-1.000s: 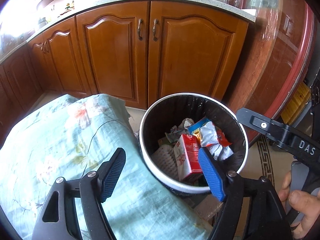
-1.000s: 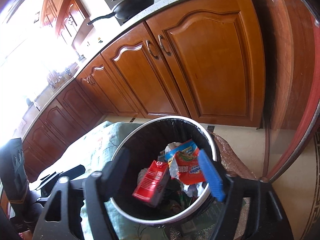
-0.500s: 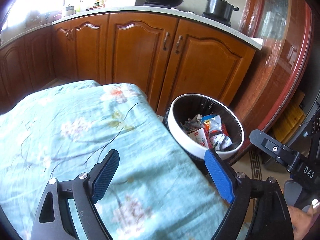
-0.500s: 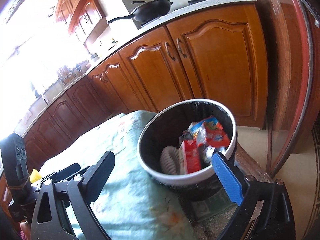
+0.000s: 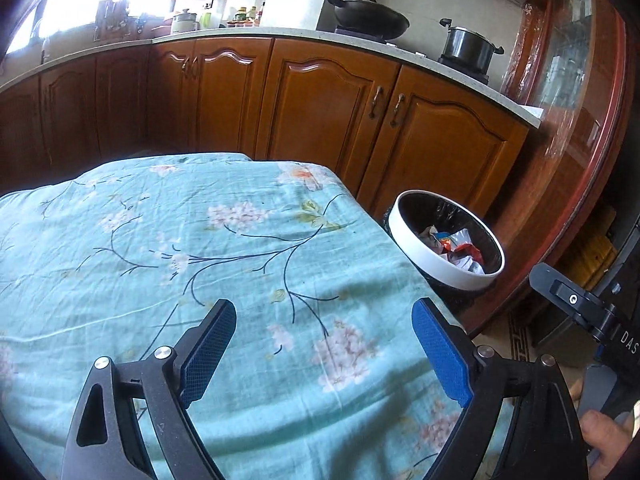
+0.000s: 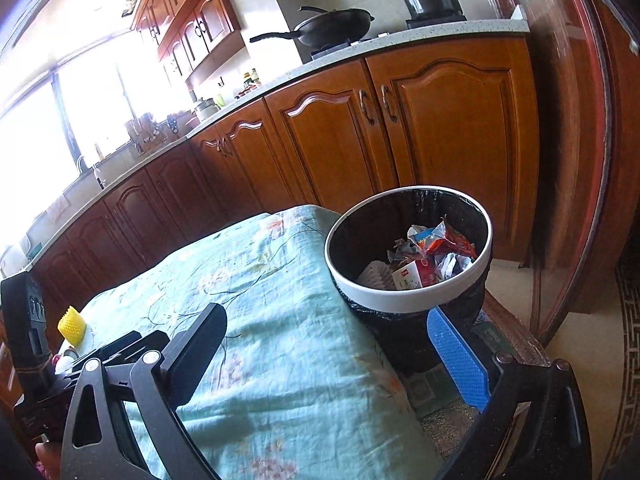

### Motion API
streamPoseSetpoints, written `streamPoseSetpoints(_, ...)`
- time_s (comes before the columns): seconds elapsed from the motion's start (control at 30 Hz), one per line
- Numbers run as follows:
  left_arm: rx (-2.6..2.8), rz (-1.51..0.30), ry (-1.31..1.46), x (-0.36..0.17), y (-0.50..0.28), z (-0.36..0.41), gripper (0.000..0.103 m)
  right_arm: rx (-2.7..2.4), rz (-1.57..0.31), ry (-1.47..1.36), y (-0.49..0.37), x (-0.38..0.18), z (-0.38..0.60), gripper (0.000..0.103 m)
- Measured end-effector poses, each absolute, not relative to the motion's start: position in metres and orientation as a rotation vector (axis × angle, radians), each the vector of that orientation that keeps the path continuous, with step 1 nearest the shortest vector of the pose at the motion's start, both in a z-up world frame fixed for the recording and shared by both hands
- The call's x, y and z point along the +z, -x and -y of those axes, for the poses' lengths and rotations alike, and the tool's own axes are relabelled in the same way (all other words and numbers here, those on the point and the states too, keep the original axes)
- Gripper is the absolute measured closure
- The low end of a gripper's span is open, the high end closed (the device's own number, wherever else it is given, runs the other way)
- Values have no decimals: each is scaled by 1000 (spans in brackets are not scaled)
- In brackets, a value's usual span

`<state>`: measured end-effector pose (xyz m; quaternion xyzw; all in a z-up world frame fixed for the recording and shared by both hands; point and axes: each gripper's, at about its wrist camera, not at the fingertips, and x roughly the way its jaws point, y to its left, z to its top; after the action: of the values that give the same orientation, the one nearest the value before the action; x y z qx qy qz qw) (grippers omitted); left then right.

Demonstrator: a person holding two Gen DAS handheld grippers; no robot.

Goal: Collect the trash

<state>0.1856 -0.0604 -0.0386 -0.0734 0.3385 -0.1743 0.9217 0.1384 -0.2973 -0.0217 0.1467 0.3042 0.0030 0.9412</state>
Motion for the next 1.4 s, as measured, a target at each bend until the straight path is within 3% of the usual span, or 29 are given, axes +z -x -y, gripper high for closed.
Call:
streamPoseSetpoints(0.23, -331, -610, 141, -22, -158, 36, 13, -25, -576, -202, -124, -6, 275, 1)
streamPoseSetpoints(0.37, -282, -497, 108, -16, -131, 26, 1, -103, -453, -115, -106, 11, 261, 0)
streamPoseSetpoints(0.53, -176, -387, 13, -23, -101, 28, 1, -163, -351, -43, -95, 11, 248, 0)
streamPoseSetpoints(1.4, -85, -386, 15, -41, -103, 21, 1, -112, -349, -8, -94, -23, 227, 0)
